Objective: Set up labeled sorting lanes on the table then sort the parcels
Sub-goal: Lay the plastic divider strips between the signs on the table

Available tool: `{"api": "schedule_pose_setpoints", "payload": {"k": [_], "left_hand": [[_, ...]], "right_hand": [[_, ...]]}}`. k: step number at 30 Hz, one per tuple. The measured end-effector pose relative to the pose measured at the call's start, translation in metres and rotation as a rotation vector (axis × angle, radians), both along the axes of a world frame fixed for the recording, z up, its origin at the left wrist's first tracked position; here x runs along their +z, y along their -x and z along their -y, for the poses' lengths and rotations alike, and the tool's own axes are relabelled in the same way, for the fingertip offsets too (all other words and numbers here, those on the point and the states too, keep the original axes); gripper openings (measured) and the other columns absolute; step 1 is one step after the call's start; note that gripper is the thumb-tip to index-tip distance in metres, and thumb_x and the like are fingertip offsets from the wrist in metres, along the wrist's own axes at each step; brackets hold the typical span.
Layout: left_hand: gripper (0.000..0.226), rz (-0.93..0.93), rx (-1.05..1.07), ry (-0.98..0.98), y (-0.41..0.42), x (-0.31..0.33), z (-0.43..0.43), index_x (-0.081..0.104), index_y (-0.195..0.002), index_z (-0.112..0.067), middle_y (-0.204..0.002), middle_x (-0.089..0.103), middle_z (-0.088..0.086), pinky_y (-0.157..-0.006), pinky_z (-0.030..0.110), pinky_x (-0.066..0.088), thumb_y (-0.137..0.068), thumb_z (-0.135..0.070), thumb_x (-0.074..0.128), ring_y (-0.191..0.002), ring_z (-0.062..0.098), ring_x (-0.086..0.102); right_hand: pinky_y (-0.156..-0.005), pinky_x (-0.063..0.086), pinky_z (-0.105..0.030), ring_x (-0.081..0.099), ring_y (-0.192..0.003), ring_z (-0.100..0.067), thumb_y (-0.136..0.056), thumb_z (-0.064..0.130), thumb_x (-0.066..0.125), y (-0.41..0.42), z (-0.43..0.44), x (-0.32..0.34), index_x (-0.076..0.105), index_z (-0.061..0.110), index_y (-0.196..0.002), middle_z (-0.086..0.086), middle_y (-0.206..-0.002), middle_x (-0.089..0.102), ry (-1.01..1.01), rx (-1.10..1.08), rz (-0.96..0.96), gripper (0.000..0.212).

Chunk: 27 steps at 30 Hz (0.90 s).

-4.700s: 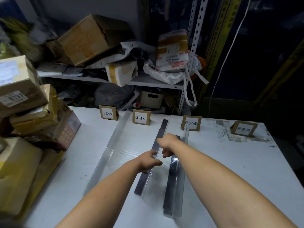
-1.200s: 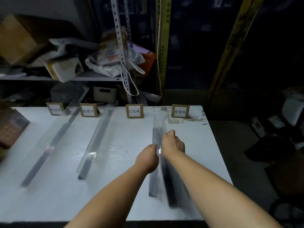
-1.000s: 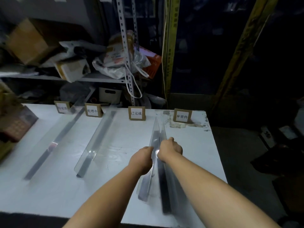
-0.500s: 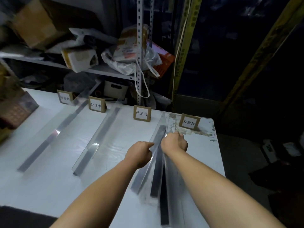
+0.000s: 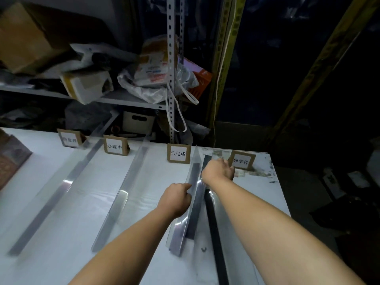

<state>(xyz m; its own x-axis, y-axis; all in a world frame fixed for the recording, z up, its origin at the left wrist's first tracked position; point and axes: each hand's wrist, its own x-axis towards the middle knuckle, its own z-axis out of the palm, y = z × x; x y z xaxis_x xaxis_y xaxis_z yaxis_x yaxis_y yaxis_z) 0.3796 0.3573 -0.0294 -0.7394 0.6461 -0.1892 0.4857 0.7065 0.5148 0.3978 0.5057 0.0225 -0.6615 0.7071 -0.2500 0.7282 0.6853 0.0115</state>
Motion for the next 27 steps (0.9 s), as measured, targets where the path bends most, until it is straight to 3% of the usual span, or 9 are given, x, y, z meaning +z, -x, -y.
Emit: {"api": "schedule_pose_setpoints", "payload": {"k": [13, 16, 19, 22, 27], "left_hand": [[0.048, -0.010, -0.016, 0.062, -0.022, -0.006, 0.006, 0.062, -0.133, -0.023, -0.124, 0.069, 0.008, -0.090, 0.037, 0.056, -0.090, -0.017, 0.042, -0.109, 0.028, 0.065], [0.040, -0.063, -0.005, 0.082, -0.027, -0.005, 0.007, 0.067, -0.123, -0.021, -0.114, 0.073, 0.006, -0.086, 0.038, 0.056, -0.096, -0.034, 0.041, -0.101, 0.026, 0.067], [0.056, -0.060, 0.035, 0.106, -0.031, -0.007, 0.004, 0.069, -0.114, -0.016, -0.108, 0.074, 0.004, -0.084, 0.039, 0.058, -0.093, -0.059, 0.039, -0.098, 0.023, 0.069], [0.042, -0.087, 0.065, 0.148, -0.034, -0.007, -0.003, 0.069, -0.109, -0.014, -0.103, 0.073, 0.006, -0.079, 0.038, 0.059, -0.094, -0.046, 0.048, -0.090, 0.025, 0.069], [0.027, -0.084, 0.153, 0.180, -0.040, -0.003, -0.014, 0.062, -0.083, -0.008, -0.080, 0.060, 0.009, -0.066, 0.033, 0.054, -0.096, -0.023, 0.045, -0.072, 0.029, 0.060]], "right_hand": [[-0.101, 0.041, -0.041, 0.063, -0.113, -0.028, -0.098, 0.024, 0.053, 0.020, -0.003, -0.009, 0.070, 0.014, -0.117, -0.009, -0.117, 0.070, 0.012, -0.002, -0.046, 0.027], [-0.104, 0.045, -0.042, 0.063, -0.114, -0.032, -0.100, 0.027, 0.051, 0.022, -0.007, -0.008, 0.067, 0.011, -0.122, -0.013, -0.122, 0.068, 0.164, -0.060, -0.101, 0.033], [-0.094, 0.053, -0.041, 0.064, -0.108, -0.034, -0.100, 0.024, 0.051, 0.021, -0.007, -0.010, 0.067, 0.011, -0.122, -0.013, -0.117, 0.068, 0.206, -0.061, -0.132, 0.030], [-0.094, 0.052, -0.041, 0.063, -0.111, -0.036, -0.102, 0.021, 0.048, 0.022, -0.008, -0.013, 0.064, 0.009, -0.125, -0.015, -0.122, 0.067, 0.223, -0.031, -0.130, 0.031], [-0.101, 0.044, -0.043, 0.062, -0.113, -0.037, -0.108, 0.039, 0.032, 0.017, -0.017, -0.017, 0.064, 0.011, -0.124, -0.017, -0.123, 0.067, 0.234, 0.036, -0.199, 0.046]]}}
